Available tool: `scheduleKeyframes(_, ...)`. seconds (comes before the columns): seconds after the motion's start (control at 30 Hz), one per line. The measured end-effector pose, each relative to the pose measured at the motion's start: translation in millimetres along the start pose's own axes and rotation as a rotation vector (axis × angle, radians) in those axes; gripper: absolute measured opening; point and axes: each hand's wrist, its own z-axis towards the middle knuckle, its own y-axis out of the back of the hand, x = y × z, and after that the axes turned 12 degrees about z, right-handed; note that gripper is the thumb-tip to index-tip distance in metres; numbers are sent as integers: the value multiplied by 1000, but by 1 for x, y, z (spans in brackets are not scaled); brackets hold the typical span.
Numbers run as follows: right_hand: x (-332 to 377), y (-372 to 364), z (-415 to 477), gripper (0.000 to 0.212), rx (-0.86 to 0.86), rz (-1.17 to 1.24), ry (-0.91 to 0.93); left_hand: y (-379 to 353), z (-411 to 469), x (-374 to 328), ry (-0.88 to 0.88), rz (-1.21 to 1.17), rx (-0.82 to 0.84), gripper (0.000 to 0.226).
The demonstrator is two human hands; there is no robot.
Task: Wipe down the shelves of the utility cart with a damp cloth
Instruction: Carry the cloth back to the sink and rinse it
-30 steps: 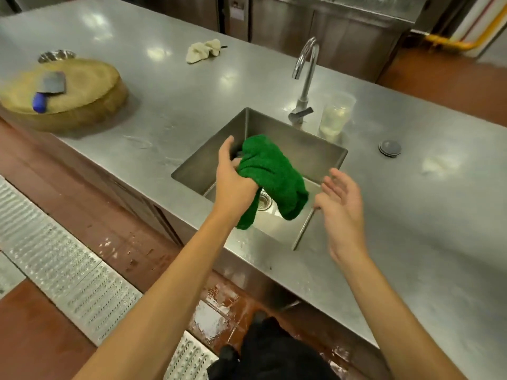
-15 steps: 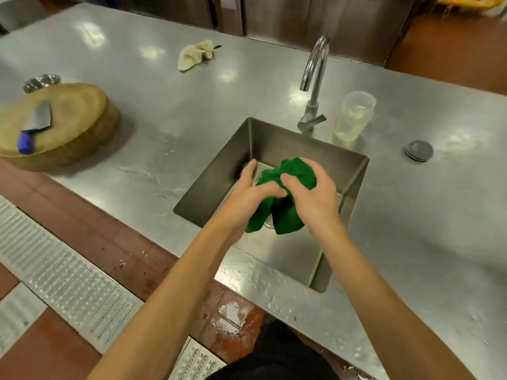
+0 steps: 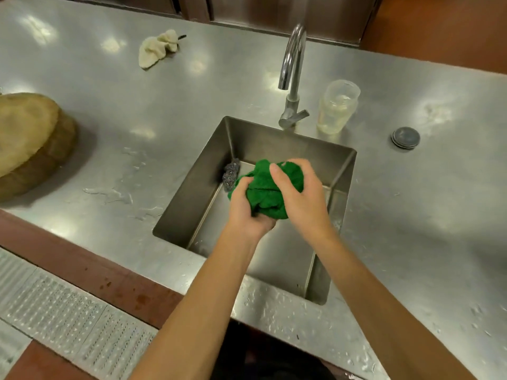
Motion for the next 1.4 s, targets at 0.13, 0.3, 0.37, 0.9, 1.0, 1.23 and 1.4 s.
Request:
scheduleKeyframes(0.13, 3, 7, -11, 44, -65, -333, 334, -10, 19, -18, -72, 58, -122, 29)
scheduleKeyframes(0.3, -6, 6, -32, 93, 83, -764, 453, -27, 24, -29, -40, 120, -132, 24)
scheduleKeyframes(0.37, -8, 2, -15, 101, -30, -901, 376, -34, 23, -23, -35, 180, -120, 29)
scheduleKeyframes(0.9, 32, 2, 50, 15, 328, -19, -308, -65, 22, -83, -515, 733, 225, 22)
scheduleKeyframes(1.0, 26, 2, 55, 19, 445, 66, -387, -66, 24, -86, -504, 795, 266, 21)
scheduleKeyframes(1.23, 36, 6, 65, 12, 333, -141, -406, -51, 32, -75, -489, 707, 235, 39)
scheduleKeyframes(1.4, 37, -3, 60, 9, 360, -469, -345, -44, 33, -58, -450, 655, 73, 41)
